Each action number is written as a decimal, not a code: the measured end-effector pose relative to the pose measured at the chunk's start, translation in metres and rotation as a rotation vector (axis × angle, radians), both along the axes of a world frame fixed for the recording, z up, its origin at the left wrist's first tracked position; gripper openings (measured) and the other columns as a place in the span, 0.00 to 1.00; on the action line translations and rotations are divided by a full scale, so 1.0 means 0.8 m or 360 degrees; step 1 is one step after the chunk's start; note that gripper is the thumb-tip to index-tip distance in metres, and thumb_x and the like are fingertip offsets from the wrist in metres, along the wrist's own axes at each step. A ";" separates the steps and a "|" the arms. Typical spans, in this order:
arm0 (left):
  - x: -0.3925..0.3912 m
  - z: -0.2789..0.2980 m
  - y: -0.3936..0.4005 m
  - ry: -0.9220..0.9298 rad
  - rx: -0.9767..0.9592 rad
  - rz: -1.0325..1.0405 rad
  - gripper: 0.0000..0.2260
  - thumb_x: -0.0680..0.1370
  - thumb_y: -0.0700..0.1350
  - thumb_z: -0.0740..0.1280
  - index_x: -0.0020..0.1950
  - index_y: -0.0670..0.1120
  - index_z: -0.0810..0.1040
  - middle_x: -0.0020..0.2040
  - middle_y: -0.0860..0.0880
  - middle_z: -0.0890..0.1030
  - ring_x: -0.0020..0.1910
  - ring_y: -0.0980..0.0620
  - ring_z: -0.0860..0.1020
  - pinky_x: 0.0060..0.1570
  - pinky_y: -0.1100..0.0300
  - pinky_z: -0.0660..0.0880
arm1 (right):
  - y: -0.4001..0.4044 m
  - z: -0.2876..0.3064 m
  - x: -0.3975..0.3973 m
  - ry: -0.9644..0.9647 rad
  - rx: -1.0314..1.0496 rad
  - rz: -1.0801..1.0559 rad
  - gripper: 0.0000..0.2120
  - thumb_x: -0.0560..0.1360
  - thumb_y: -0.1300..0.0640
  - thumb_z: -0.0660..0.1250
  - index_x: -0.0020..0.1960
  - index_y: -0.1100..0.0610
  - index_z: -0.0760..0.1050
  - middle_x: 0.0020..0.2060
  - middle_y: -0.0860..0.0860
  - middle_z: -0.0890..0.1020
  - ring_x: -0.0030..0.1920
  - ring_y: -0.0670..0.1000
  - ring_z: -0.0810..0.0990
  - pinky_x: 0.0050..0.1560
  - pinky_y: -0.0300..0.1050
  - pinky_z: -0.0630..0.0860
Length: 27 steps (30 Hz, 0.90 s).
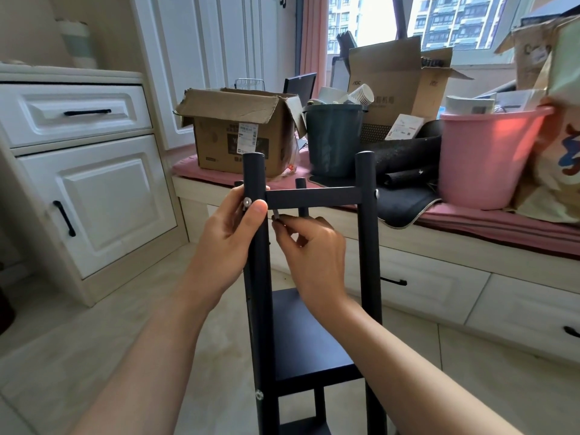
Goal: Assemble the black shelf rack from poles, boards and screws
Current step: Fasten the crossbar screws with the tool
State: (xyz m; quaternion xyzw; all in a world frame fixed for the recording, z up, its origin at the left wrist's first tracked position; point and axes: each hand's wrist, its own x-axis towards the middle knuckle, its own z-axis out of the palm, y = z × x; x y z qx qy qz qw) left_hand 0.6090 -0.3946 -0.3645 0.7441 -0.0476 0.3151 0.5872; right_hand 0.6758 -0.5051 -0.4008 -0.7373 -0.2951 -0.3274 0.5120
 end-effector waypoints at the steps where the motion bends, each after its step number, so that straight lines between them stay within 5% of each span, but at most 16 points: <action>1: 0.000 0.000 0.000 -0.0004 -0.0002 0.0000 0.15 0.76 0.59 0.61 0.60 0.58 0.76 0.47 0.62 0.83 0.48 0.65 0.80 0.46 0.73 0.73 | 0.002 -0.002 0.002 -0.0027 0.0027 -0.0009 0.04 0.75 0.59 0.71 0.44 0.54 0.85 0.33 0.45 0.83 0.34 0.45 0.72 0.37 0.42 0.71; 13: 0.002 -0.002 0.002 -0.0014 0.0010 -0.0028 0.17 0.76 0.59 0.61 0.62 0.56 0.76 0.50 0.61 0.83 0.54 0.63 0.81 0.51 0.71 0.74 | 0.033 -0.012 0.016 0.0000 0.0172 0.0094 0.08 0.76 0.56 0.69 0.44 0.58 0.85 0.35 0.53 0.85 0.35 0.55 0.80 0.36 0.53 0.77; 20: 0.001 -0.002 0.003 -0.0023 0.0022 -0.0051 0.15 0.77 0.57 0.61 0.62 0.57 0.76 0.51 0.62 0.83 0.54 0.63 0.80 0.49 0.73 0.74 | 0.044 -0.006 0.016 -0.0053 0.0228 0.0042 0.05 0.74 0.59 0.70 0.43 0.59 0.85 0.36 0.53 0.84 0.37 0.50 0.77 0.39 0.34 0.67; 27: 0.004 -0.003 0.005 -0.0051 0.0007 -0.0065 0.17 0.78 0.57 0.61 0.64 0.55 0.76 0.54 0.56 0.84 0.55 0.61 0.81 0.52 0.72 0.74 | 0.027 -0.006 0.012 0.0041 0.0068 0.0103 0.10 0.78 0.57 0.67 0.45 0.60 0.83 0.36 0.53 0.84 0.37 0.54 0.78 0.40 0.51 0.75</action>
